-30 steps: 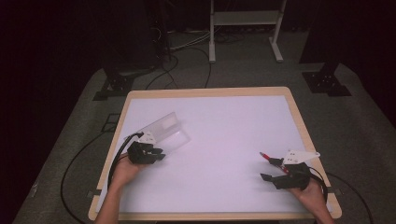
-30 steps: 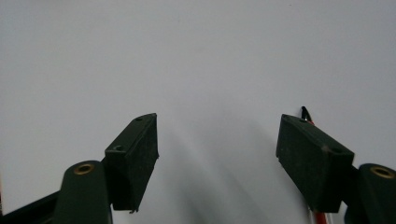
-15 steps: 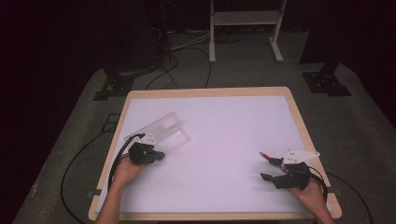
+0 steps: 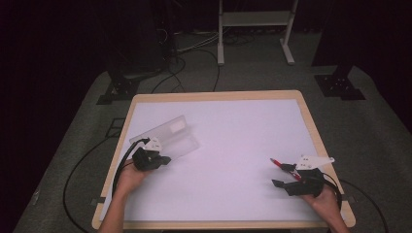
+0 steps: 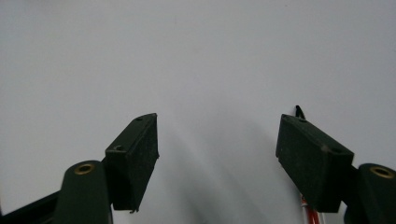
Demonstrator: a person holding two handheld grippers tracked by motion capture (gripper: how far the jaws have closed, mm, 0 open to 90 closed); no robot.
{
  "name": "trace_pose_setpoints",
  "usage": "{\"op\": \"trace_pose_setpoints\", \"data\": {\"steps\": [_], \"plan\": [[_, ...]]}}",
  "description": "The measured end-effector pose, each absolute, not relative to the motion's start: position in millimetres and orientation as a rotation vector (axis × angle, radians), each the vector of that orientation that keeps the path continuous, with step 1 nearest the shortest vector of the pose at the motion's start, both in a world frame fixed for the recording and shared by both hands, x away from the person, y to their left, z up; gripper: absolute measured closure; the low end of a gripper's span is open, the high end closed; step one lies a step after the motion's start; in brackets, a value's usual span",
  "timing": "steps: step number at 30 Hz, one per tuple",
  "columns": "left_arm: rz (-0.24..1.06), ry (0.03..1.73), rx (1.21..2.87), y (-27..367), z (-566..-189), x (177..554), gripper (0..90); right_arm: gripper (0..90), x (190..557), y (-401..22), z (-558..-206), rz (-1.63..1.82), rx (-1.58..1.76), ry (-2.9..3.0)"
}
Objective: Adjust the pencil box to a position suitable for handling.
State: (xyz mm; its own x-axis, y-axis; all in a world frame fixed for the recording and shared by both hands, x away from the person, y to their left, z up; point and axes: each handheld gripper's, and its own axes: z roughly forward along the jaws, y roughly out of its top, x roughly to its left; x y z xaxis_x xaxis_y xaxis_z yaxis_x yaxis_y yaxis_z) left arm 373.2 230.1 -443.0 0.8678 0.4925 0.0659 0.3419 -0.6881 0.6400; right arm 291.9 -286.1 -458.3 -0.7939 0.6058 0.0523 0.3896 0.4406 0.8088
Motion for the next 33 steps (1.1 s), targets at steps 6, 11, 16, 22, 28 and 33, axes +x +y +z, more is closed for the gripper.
{"op": "trace_pose_setpoints", "data": {"steps": [6, 11, 16, 22, 28, 33], "plan": [[0.322, 0.568, 2.377, 226, -434, 371, 89.5, 28.7, 292, -287, -458, 1.277, 0.870, 2.448], [0.323, 0.550, 2.378, 221, -430, 371, 89.5, 28.7, 292, -287, -458, 1.278, 0.871, 2.447], [0.325, 0.524, 2.371, 214, -425, 370, 89.5, 28.7, 292, -288, -457, 1.280, 0.874, 2.445], [0.334, 0.486, 2.373, 206, -418, 368, 89.5, 28.7, 292, -289, -456, 1.278, 0.873, 2.441], [0.332, 0.450, 2.370, 196, -413, 366, 89.5, 28.7, 292, -289, -456, 1.278, 0.872, 2.441], [0.332, 0.434, 2.368, 190, -410, 365, 89.5, 28.7, 292, -289, -457, 1.277, 0.873, 2.442]]}}
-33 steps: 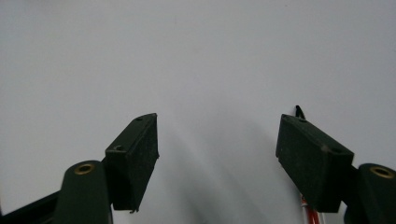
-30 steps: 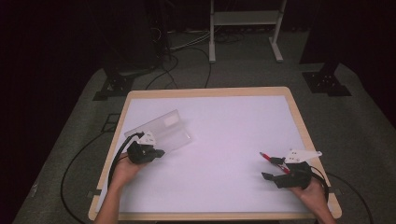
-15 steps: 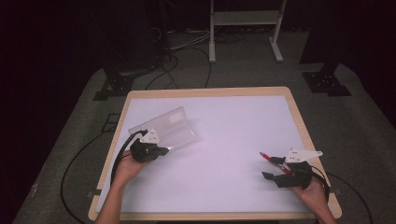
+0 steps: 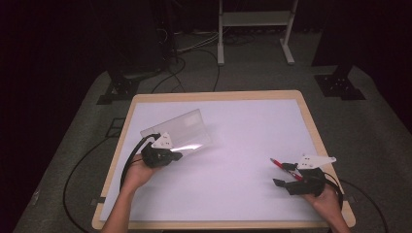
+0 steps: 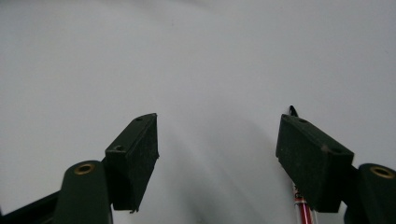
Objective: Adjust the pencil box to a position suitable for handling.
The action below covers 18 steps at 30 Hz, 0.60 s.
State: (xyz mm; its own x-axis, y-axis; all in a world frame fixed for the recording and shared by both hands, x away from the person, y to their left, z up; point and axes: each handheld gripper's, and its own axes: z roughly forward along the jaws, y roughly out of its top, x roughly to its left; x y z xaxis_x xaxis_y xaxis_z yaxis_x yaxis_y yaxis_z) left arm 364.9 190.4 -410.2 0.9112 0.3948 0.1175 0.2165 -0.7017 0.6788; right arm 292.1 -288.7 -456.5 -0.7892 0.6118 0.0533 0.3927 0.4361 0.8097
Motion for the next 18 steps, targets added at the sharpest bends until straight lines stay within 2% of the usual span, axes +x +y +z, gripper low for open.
{"op": "trace_pose_setpoints", "data": {"steps": [18], "plan": [[0.298, 0.332, 2.369, 160, -405, 355, 89.5, 28.4, 292, -289, -456, 1.277, 0.873, 2.438]]}}
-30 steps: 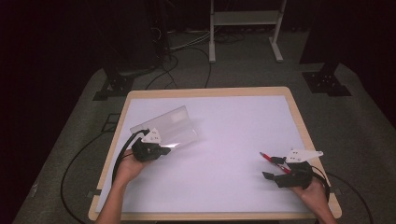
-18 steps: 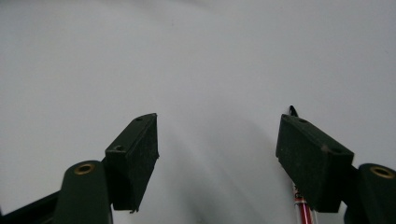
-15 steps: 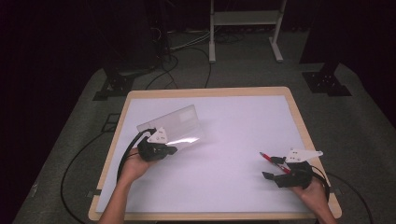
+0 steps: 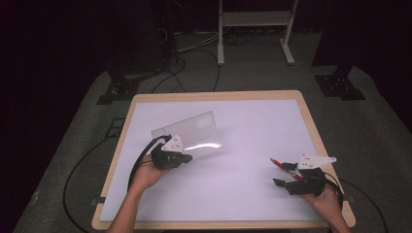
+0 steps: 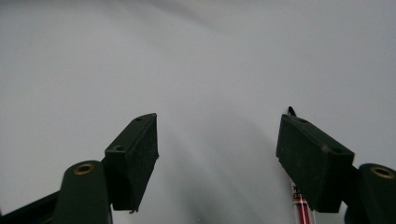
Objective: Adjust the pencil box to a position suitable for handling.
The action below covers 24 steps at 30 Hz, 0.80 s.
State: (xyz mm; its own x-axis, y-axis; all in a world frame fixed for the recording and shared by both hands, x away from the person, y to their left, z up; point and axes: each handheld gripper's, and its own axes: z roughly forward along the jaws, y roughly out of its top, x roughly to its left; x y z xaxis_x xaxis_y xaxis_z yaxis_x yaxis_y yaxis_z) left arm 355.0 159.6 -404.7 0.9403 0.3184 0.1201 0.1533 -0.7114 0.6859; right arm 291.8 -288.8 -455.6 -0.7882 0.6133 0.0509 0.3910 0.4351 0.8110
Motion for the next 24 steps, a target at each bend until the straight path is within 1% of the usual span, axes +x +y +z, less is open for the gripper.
{"op": "trace_pose_setpoints", "data": {"steps": [15, 24], "plan": [[0.266, 0.227, 2.363, 130, -403, 345, 89.5, 28.4, 292, -292, -456, 1.276, 0.886, 2.428], [0.242, 0.202, 2.365, 117, -407, 340, 89.5, 28.4, 292, -292, -456, 1.275, 0.894, 2.426]]}}
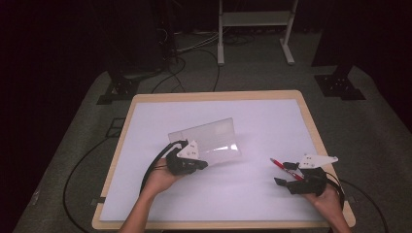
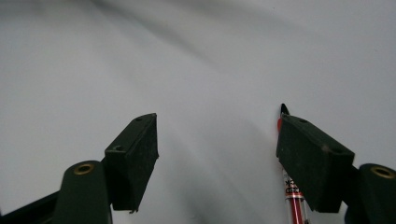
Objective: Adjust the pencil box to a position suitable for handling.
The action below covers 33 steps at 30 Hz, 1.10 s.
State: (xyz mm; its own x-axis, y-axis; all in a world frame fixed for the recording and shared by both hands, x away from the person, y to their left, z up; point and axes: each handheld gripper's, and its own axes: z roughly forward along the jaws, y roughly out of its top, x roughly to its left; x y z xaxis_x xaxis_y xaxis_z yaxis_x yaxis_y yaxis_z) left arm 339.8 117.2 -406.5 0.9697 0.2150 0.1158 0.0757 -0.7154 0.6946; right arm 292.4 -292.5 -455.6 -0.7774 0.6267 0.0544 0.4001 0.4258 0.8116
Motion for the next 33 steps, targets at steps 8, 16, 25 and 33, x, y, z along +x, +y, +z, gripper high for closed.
{"op": "trace_pose_setpoints", "data": {"steps": [8, 16, 25, 33], "plan": [[0.190, 0.181, 2.392, 107, -422, 337, 89.5, 28.4, 294, -292, -457, 1.268, 0.900, 2.431], [0.158, 0.168, 2.405, 100, -433, 334, 89.5, 28.4, 295, -292, -458, 1.266, 0.909, 2.434], [0.124, 0.166, 2.431, 94, -448, 337, 89.5, 28.5, 296, -294, -458, 1.264, 0.916, 2.431], [0.102, 0.164, 2.434, 92, -453, 337, 89.5, 28.5, 296, -294, -460, 1.259, 0.920, 2.437]]}}
